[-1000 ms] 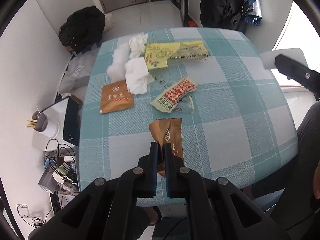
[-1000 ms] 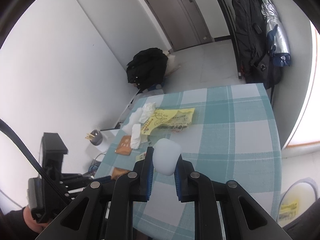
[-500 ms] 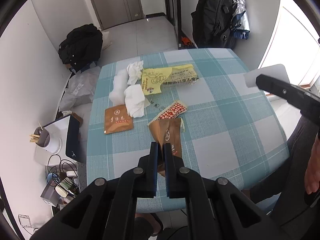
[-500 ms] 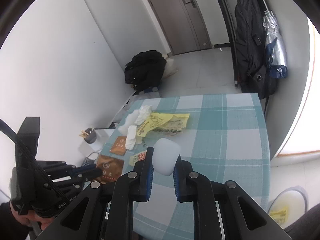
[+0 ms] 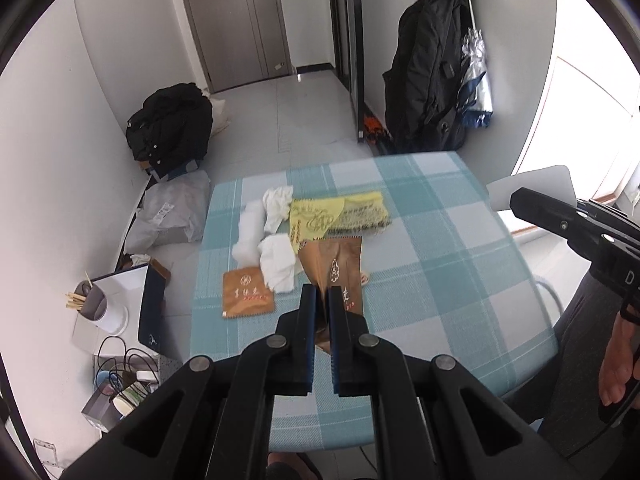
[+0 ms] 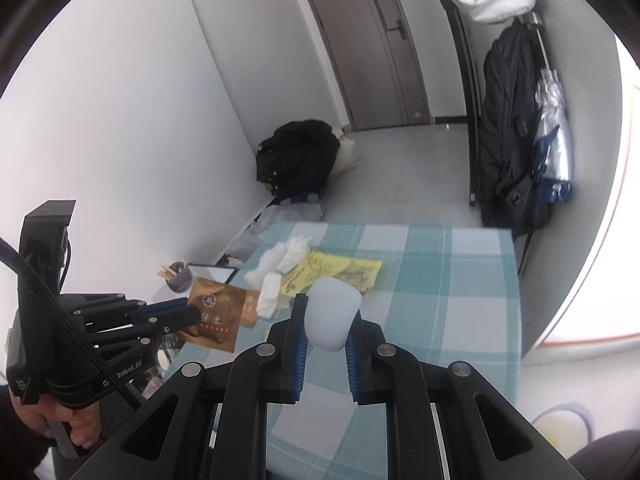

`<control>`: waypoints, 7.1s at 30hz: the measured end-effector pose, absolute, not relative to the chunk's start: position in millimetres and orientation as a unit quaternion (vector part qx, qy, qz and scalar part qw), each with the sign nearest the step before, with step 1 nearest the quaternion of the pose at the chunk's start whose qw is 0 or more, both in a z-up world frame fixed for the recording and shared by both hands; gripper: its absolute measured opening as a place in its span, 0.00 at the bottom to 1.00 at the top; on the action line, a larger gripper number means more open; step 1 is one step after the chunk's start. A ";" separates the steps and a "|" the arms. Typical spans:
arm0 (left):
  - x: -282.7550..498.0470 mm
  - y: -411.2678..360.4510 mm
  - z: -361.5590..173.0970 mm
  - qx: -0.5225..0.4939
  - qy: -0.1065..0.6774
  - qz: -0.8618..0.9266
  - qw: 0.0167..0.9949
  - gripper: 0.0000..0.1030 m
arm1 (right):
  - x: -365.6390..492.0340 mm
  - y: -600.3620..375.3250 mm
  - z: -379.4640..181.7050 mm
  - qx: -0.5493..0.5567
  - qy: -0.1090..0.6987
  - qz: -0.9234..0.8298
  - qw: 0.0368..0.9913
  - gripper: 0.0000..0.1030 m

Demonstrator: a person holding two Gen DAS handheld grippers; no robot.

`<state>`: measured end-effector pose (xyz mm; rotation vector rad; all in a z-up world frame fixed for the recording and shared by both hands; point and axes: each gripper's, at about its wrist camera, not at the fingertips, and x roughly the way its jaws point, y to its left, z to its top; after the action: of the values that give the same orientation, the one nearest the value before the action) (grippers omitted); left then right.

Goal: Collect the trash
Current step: 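Carry the brown pouch and foam tube over the white bin with both grippers, then open both grippers over the bin to drop pouch and foam tube, then bring both open grippers back from the bin to the table, then close the left gripper on the white tissue while the right grasps the red-checked wrapper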

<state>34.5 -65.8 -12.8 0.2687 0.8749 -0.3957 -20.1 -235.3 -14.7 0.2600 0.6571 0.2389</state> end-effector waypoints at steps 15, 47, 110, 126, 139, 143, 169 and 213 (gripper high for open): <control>38.9 -166.7 32.8 0.117 0.371 -0.279 0.878 0.02 | -60.5 -375.2 70.3 0.118 0.245 0.006 0.962 0.15; -0.4 -402.1 -125.8 0.253 0.493 -0.433 0.711 0.02 | -138.5 -551.8 -215.9 0.333 0.443 -0.123 0.823 0.15; 9.6 -442.5 -142.2 0.282 0.585 -0.394 0.650 0.57 | -157.6 -566.2 -259.3 0.395 0.497 -0.158 0.756 0.53; 42.2 -296.7 -30.3 0.160 0.467 -0.287 0.821 0.57 | -141.5 -540.9 -59.0 0.234 0.336 -0.215 0.887 0.57; 43.4 -173.0 10.1 0.064 0.426 -0.218 0.876 0.65 | -128.9 -432.6 51.0 0.158 0.260 -0.158 0.939 0.65; 30.9 -141.5 22.0 0.046 0.403 -0.216 0.888 0.71 | -129.8 -383.5 68.3 0.132 0.250 -0.135 0.950 0.68; 16.4 0.8 13.5 -0.030 0.362 -0.135 0.922 0.79 | -85.5 -201.7 55.5 0.084 0.308 0.014 0.948 0.72; 112.1 51.8 -69.7 -0.075 0.425 -0.033 0.901 0.79 | 84.7 -133.2 -128.4 0.039 0.436 0.144 0.888 0.84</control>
<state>112.1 51.8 -69.7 -0.1555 0.8799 -0.0686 84.7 -133.2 -128.4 0.0820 0.9054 0.2983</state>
